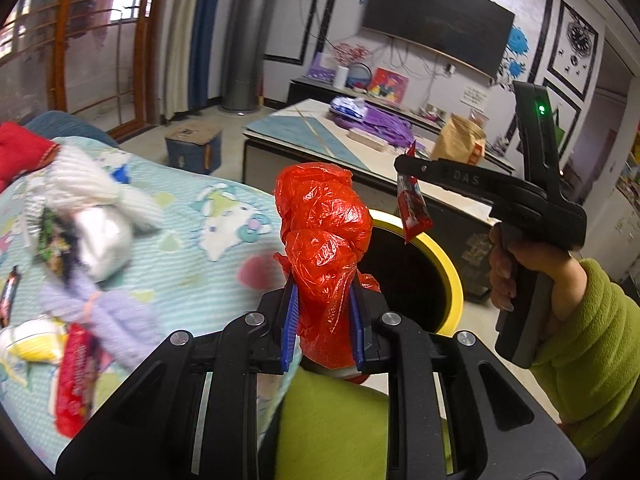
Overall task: Collect trash
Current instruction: 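Carry the red bag and red wrapper with both tools over the yellow-rimmed bin, then open the left tool dropping the red bag while the right tool drops the wrapper, then move both open tools back to the trash pile on the bed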
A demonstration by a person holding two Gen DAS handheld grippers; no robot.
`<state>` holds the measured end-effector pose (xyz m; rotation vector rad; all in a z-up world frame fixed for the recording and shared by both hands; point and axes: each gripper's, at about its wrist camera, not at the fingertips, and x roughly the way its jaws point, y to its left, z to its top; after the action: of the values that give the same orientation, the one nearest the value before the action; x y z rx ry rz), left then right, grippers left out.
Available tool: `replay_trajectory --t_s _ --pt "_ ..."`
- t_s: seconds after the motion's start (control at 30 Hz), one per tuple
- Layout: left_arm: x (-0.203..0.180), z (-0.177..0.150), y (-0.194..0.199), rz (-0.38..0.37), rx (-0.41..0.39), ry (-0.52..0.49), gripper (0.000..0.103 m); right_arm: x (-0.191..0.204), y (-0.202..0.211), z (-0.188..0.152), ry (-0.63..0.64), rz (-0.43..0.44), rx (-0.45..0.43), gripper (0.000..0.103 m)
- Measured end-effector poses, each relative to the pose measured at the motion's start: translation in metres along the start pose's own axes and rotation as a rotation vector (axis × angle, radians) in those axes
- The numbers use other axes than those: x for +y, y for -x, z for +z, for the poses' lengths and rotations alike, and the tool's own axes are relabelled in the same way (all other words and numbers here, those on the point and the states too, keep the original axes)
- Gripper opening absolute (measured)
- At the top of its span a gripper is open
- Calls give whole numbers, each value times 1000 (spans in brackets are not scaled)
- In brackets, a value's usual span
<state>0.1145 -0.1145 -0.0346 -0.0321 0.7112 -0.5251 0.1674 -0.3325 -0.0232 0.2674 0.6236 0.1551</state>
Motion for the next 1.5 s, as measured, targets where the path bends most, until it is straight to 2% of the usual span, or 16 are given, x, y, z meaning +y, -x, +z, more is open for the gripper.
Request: replay_trajectory --t_s 0.43,0.7,0.77,0.8,0.83,0.87,1.07,1.17,1.3,1.5 --pt "-37 4 -57 -83 87 -65 15 -57 -12 -7 -76 -80 63 15" --pt "-50 0 -78 -116 143 -100 16 -80 -22 -13 -156 -67 134 18" --pt "-52 -1 -83 -125 147 -106 18 -84 -24 -13 -169 -69 143 21" --pt "-52 -2 -83 -130 146 -107 23 -86 -24 -13 -179 -71 147 25" --pt "-52 -2 -83 -126 142 -108 28 -88 -25 -13 -191 -75 147 34" --pt "-52 -2 -84 -125 140 -108 37 -91 -25 -13 -199 -81 146 40" --pt "-46 -3 -79 -97 126 -90 67 -98 -20 -13 -214 -105 120 47" --pt "-40 0 -69 -69 92 -83 90 -95 -15 -10 -213 -111 90 51" --pt "-29 7 -57 -44 58 -43 92 -86 -8 -6 -212 -91 52 56" --pt "-5 15 -34 42 -6 4 92 -54 1 1 -141 -38 12 62"
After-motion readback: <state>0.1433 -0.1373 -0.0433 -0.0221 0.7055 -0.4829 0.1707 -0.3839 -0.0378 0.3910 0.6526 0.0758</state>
